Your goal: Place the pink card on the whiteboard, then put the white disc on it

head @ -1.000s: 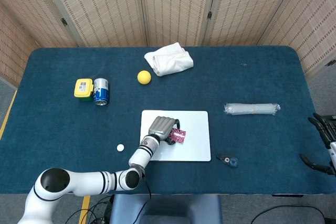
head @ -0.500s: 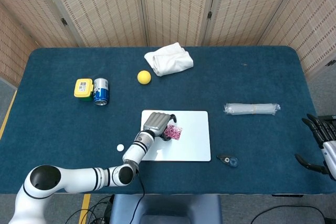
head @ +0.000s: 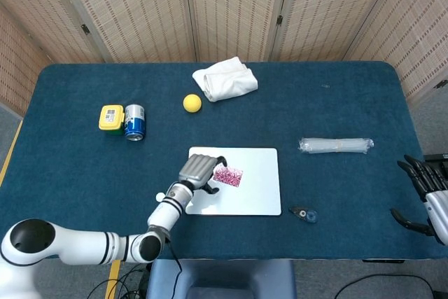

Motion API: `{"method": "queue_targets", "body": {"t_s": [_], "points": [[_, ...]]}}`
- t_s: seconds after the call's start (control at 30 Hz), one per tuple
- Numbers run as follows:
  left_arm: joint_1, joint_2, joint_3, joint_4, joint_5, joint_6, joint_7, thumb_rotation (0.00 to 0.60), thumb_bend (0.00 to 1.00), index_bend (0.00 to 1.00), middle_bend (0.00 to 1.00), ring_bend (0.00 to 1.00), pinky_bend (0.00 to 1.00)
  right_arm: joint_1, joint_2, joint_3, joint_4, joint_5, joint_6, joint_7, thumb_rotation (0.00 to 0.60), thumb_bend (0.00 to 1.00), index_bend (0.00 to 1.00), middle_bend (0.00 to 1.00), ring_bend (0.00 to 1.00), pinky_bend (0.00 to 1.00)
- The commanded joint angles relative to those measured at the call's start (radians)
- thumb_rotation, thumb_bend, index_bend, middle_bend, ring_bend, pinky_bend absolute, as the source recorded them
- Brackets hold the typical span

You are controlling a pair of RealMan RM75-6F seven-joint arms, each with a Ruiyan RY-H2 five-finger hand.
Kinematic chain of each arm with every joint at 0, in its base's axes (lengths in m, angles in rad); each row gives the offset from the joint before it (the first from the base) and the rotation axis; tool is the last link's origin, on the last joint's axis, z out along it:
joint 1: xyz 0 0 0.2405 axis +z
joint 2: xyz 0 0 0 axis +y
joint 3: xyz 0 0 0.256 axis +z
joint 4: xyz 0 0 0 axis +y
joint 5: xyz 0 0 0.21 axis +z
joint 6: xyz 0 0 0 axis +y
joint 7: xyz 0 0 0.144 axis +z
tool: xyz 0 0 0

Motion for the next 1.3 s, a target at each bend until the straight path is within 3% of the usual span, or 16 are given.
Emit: {"method": "queue_targets", "body": {"t_s": [0.03,0.27,0.5,1.3], "points": [[0.12,0.108,0.074,-0.14,0.069,0.105,-0.053,0.6,0.26,0.38,1.0,1.0,1.0,0.002,-0.003,-0.005,-0.01,-0.016,0.0,-0.019,0.6,0.19,0.0,0.0,0.0,0.0],[0.21,0.161,0.141,-0.172,0.055,0.131,-0.079,0.6,0.26,0.4,1.0,1.0,1.0,0.006,-0.01,-0.021,-0.028,-0.058,0.002,-0.06,0.6,0.19,0.0,0.0,0.0,0.0],[0.287,0.158,0.178,-0.152,0.105,0.162,-0.121,0.6,0.26,0.42,1.0,1.0,1.0,0.0,-0.008,-0.033,-0.037,-0.08,0.015,-0.077,0.6,0.19,0.0,0.0,0.0,0.0],[0.381,0.111,0.15,-0.051,0.166,0.108,-0.166,0.6,0.26,0.45,1.0,1.0,1.0,-0.005,-0.014,-0.039,-0.043,-0.087,0.034,-0.106,0.6,0.19,0.0,0.0,0.0,0.0]]}}
